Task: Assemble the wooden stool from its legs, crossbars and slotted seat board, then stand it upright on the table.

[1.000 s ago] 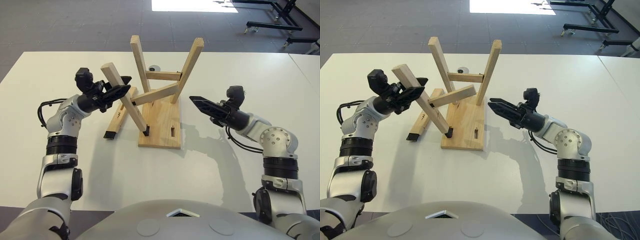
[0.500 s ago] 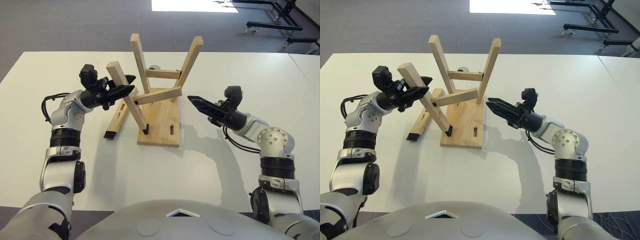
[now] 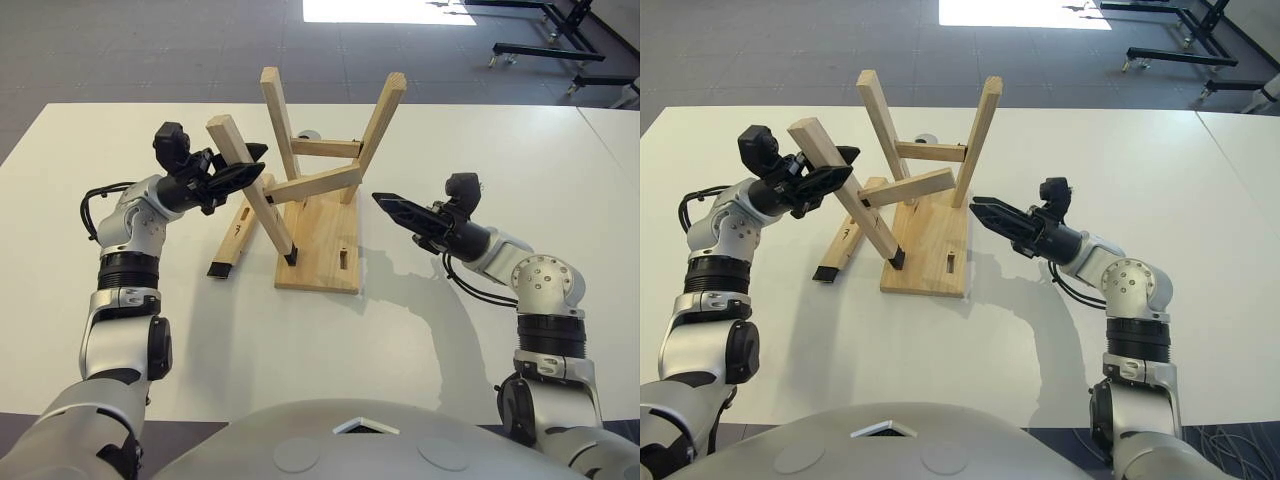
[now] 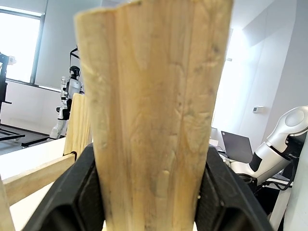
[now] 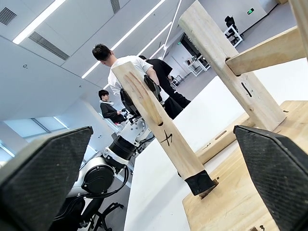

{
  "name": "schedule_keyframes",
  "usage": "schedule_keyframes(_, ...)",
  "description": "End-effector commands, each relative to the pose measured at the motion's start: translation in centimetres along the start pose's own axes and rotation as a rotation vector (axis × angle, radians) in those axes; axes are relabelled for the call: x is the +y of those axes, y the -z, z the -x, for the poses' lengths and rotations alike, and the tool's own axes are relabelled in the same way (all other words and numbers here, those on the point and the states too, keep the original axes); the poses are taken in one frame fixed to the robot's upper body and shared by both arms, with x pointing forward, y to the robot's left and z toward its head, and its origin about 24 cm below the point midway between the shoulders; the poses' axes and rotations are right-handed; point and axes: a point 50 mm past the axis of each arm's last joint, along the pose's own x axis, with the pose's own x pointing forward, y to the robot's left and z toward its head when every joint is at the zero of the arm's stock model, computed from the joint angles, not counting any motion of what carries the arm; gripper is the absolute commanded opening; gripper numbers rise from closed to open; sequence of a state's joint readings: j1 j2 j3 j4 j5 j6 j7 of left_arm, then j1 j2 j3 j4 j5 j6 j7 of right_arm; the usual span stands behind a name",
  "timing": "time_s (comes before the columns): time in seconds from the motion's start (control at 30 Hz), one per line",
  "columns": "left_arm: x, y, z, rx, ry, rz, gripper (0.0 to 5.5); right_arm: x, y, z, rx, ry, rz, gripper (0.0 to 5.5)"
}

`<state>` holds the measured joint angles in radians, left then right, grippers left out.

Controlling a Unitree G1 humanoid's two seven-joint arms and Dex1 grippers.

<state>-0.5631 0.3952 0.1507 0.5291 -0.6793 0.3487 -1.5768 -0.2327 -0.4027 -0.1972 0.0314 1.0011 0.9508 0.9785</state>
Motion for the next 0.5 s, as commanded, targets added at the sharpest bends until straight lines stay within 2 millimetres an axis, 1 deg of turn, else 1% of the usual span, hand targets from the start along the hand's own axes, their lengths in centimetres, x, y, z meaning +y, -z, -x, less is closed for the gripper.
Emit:
schedule_keyframes(0.03, 0.3, 0.6, -0.2, 0.023, 0.013, 0.010, 2.05, 0.2, -0.7, -0.4, 0.000, -0.012, 0.010, 5.40)
schedule_keyframes(0.13, 0.3, 1.2, -0.3, 0.029, 0.016, 0.020, 2.05, 0.2, -0.6, -0.5, 0.002, -0.016, 0.006, 5.40)
schedule_keyframes(0.2, 0.4, 1.1, -0.4, 0.028, 0.020, 0.018, 2.05, 0.2, -0.6, -0.6, 0.000, -0.017, 0.004, 5.40)
schedule_keyframes(0.3, 0.4, 0.7, -0.7, 0.028, 0.029, 0.005, 2.05, 0.2, -0.7, -0.6, -0.005, -0.019, 0.002, 5.40)
schedule_keyframes(0.5, 0.5, -0.9, -1.1, 0.030, 0.049, -0.038, 2.05, 0.2, -0.6, -0.7, -0.024, -0.018, 0.002, 5.40)
